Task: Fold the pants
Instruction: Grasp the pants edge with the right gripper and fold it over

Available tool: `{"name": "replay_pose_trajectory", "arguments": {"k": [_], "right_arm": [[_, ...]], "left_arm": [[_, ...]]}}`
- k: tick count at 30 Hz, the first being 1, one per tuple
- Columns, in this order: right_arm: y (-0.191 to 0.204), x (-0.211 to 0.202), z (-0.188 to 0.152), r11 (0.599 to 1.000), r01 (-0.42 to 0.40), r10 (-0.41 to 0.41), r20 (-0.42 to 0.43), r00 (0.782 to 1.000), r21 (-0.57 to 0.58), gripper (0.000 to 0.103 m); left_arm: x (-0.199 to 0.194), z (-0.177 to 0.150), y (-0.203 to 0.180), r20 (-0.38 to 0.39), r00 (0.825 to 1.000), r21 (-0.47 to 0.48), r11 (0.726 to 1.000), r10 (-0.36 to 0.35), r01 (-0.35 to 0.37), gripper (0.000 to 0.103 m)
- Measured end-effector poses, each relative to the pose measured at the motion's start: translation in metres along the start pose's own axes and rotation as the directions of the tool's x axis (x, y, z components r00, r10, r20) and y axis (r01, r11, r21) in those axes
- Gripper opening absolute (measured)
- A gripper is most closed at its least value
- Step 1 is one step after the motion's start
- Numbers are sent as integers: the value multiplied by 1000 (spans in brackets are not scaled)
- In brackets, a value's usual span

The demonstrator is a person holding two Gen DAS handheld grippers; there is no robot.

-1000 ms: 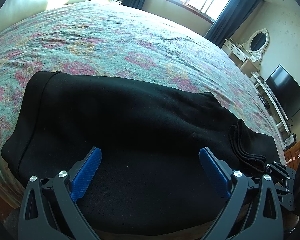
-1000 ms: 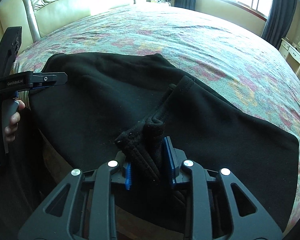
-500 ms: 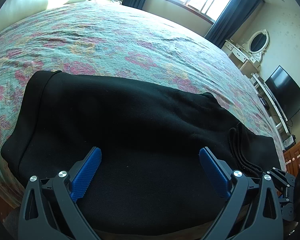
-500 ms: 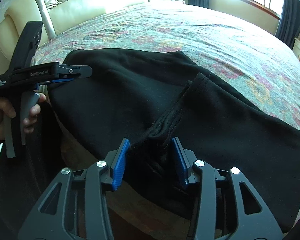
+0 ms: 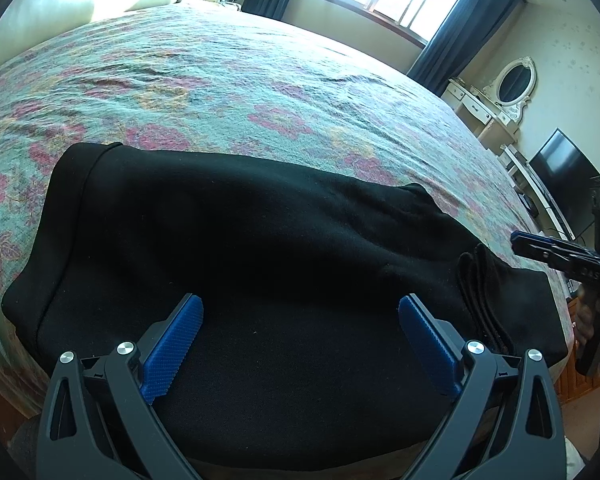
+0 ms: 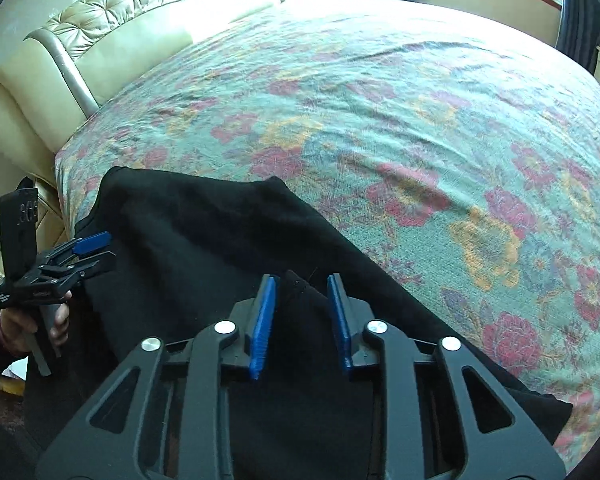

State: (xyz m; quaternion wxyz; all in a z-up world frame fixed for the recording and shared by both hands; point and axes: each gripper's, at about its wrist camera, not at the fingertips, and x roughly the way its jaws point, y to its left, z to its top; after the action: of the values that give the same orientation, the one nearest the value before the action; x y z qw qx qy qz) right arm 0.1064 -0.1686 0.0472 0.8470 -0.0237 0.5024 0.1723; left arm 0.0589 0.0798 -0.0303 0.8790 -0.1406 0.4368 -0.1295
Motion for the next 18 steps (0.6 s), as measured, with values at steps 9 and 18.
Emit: {"name": "replay_pose_trajectory", "arguments": {"k": [9,18], "right_arm": [[8,1,-20,990,-112,110,32,993,90,46],[-163,-135,-130,738,-242,51,306,951,629,71]], "left_arm": [[2,-6,-8,7,999,64,997,40,-40,97],[0,-4,-2,20,1000,13,1000,9,-9,97]]}}
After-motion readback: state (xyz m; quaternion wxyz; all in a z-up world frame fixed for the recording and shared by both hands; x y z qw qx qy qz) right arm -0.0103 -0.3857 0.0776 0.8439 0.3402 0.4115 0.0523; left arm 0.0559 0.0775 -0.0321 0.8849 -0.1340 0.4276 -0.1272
